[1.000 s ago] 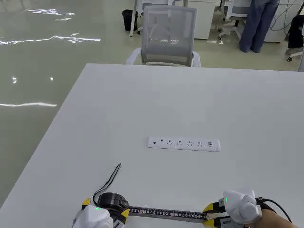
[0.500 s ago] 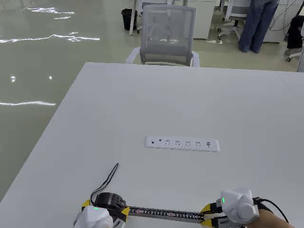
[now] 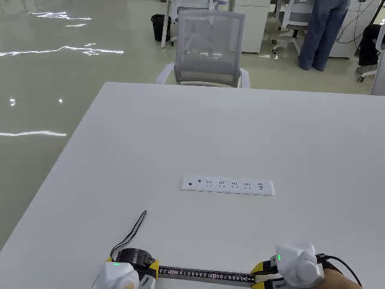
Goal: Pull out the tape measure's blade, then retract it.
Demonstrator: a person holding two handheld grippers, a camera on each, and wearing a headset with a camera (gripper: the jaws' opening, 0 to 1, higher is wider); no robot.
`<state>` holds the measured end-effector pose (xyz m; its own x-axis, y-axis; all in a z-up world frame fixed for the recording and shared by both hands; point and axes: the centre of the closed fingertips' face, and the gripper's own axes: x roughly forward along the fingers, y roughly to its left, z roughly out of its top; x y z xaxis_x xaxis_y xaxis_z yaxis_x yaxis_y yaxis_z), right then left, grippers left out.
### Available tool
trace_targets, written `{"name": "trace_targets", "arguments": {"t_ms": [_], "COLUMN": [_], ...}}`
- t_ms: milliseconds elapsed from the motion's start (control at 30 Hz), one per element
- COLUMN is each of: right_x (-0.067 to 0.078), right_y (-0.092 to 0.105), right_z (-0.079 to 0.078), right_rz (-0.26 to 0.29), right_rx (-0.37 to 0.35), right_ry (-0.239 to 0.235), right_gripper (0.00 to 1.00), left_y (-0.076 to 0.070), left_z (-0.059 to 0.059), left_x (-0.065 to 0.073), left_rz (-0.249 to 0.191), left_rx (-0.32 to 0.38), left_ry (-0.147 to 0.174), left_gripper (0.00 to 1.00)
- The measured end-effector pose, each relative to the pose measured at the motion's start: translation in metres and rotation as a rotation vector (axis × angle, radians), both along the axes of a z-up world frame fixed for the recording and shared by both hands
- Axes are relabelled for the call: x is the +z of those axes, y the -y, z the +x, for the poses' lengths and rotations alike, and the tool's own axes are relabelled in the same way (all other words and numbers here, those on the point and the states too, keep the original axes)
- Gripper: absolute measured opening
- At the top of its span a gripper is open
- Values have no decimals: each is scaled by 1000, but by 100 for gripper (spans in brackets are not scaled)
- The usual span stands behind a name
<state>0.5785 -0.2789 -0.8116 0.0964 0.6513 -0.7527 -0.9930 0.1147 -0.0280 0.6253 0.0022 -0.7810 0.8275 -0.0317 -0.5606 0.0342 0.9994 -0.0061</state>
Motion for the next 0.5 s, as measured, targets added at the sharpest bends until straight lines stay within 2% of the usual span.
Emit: {"name": "trace_targets", "arguments": {"t_ms": [167, 400, 500], "right_x": [-1, 0, 1], "right_y": [1, 0, 0], "right_z": [0, 0, 0], "right_rz": [2, 3, 3], "right_rx": [-3, -7, -8], "right_ry": [-1, -2, -1], "right_gripper": [14, 14, 14], "left_y": [1, 0, 0], "left_z": [2, 2, 2], "left_x": [-2, 6, 6], "left_rz": [2, -7, -9], "left_rx": [17, 33, 34], "left_ry": [-2, 25, 22], "left_gripper": [66, 65, 65]}}
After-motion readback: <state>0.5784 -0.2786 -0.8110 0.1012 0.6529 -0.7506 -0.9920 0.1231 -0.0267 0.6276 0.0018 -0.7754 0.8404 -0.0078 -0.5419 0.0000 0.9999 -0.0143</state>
